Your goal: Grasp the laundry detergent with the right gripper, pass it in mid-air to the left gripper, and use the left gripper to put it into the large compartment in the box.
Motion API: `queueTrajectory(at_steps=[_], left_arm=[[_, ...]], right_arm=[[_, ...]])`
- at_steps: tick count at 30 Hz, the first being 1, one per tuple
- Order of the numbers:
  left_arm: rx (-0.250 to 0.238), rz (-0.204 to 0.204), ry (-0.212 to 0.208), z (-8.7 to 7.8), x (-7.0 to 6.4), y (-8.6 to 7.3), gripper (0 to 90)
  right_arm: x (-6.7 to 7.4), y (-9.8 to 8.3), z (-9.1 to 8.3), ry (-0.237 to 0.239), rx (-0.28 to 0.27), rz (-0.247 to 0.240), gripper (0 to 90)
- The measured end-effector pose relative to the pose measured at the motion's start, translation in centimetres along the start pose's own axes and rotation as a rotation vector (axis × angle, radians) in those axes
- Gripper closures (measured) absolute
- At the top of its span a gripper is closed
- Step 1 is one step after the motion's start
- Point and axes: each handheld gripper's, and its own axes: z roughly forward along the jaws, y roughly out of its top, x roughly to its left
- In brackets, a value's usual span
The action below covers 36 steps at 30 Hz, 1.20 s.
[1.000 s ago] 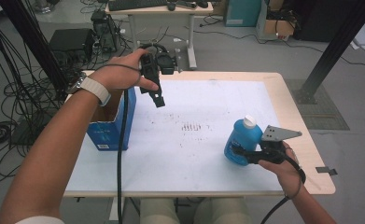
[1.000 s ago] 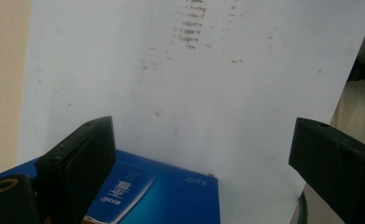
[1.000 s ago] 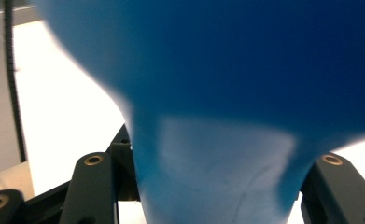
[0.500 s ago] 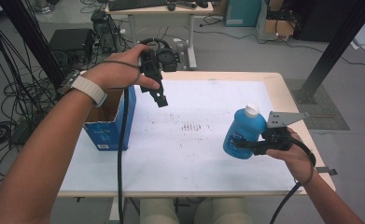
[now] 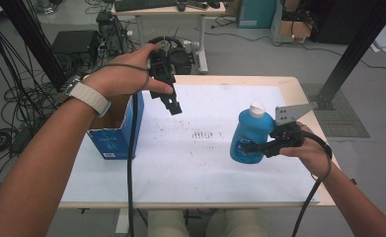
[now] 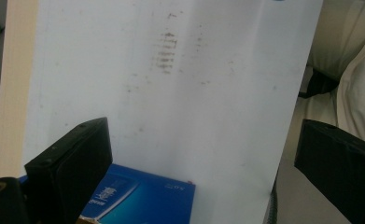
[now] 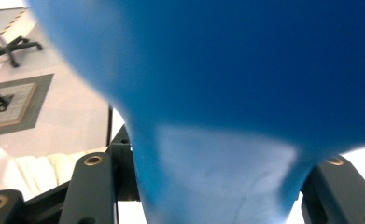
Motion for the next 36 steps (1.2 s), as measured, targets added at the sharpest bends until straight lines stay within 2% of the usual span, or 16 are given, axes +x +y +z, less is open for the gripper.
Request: queueTrajectory(at_steps=[3, 6, 10, 12, 25, 36], left_arm=[[-0.01, 0.029, -0.011, -0.3, -0.6, 0.4, 4.4], [-0.028, 0.039, -0.01, -0.7, -1.3, 0.8, 4.4], [-0.029, 0.054, -0.01, -1.0, -1.7, 1.1, 4.4], [-0.032, 0.063, -0.031, -1.1, -1.9, 1.3, 4.4], [-0.044, 0.063, -0.047, -1.0, -2.8, 2.3, 5.0], [-0.048, 0.097, -0.05, -1.1, -3.7, 3.2, 5.2]], right_arm=[[-0.1, 0.9, 0.3, 0.025, 0.011, -0.014, 42.6], [-0.2, 1.5, 0.6, 0.049, 0.02, -0.024, 42.6], [-0.4, 2.3, 1.0, 0.075, 0.038, -0.044, 42.6], [-0.5, 2.6, 1.2, 0.084, 0.042, -0.056, 42.6], [-0.8, 4.3, 3.0, 0.116, 0.072, -0.112, 42.5], [-1.0, 4.8, 4.3, 0.134, 0.096, -0.132, 42.6]])
